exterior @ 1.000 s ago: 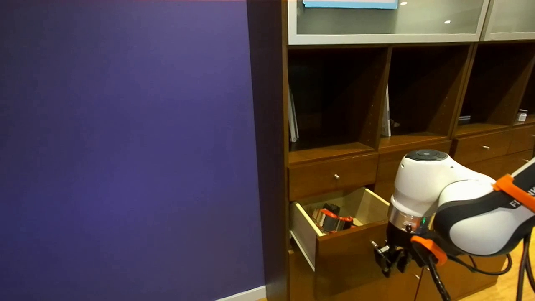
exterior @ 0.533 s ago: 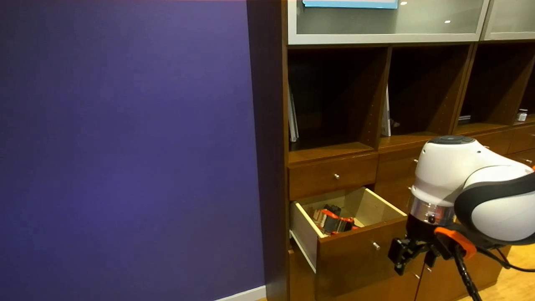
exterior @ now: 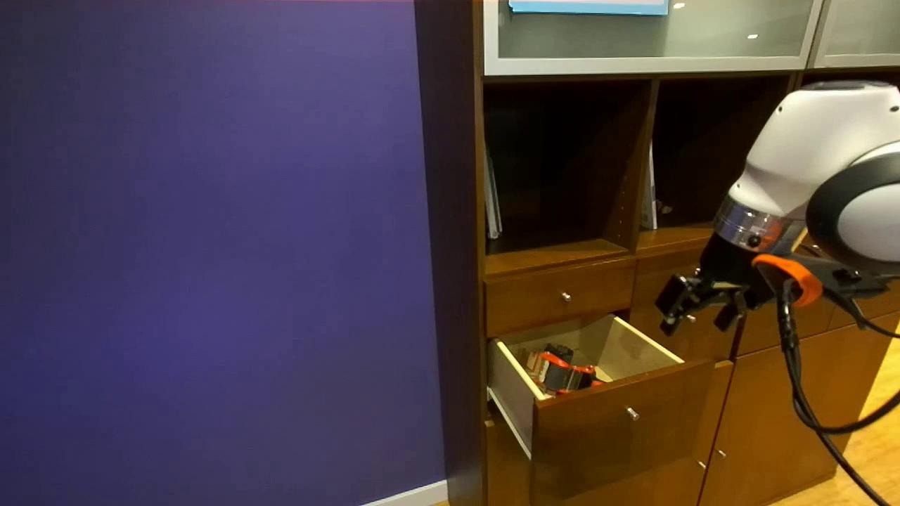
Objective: Open the second drawer on the left
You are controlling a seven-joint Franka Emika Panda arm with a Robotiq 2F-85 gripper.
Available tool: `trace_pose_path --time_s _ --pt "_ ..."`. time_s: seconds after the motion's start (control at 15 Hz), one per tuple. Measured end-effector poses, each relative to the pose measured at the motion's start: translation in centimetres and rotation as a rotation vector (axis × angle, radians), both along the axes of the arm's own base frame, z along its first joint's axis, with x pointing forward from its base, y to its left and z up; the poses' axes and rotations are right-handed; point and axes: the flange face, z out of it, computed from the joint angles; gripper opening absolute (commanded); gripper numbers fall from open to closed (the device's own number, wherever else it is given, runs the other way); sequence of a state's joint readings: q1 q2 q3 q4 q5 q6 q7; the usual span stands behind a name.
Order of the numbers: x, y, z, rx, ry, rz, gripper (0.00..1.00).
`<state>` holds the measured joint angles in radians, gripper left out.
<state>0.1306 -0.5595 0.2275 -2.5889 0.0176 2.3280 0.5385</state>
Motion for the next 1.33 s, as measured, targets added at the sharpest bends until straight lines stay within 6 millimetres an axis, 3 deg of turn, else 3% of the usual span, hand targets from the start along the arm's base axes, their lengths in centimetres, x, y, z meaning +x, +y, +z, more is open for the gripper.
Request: trace_pose_path --time_s 0.13,0.33,0.8,1.33 --pt "1.4 0.3 1.8 -0.004 -0.041 -0.006 1.0" --pt "4.0 1.6 1.9 -0.034 -0.078 0.011 1.0" --pt "9.3 3.8 -3.3 -0.066 -0.009 0.09 1.0" --pt "11.6 5.4 -9.6 -0.052 0.125 0.124 1.0"
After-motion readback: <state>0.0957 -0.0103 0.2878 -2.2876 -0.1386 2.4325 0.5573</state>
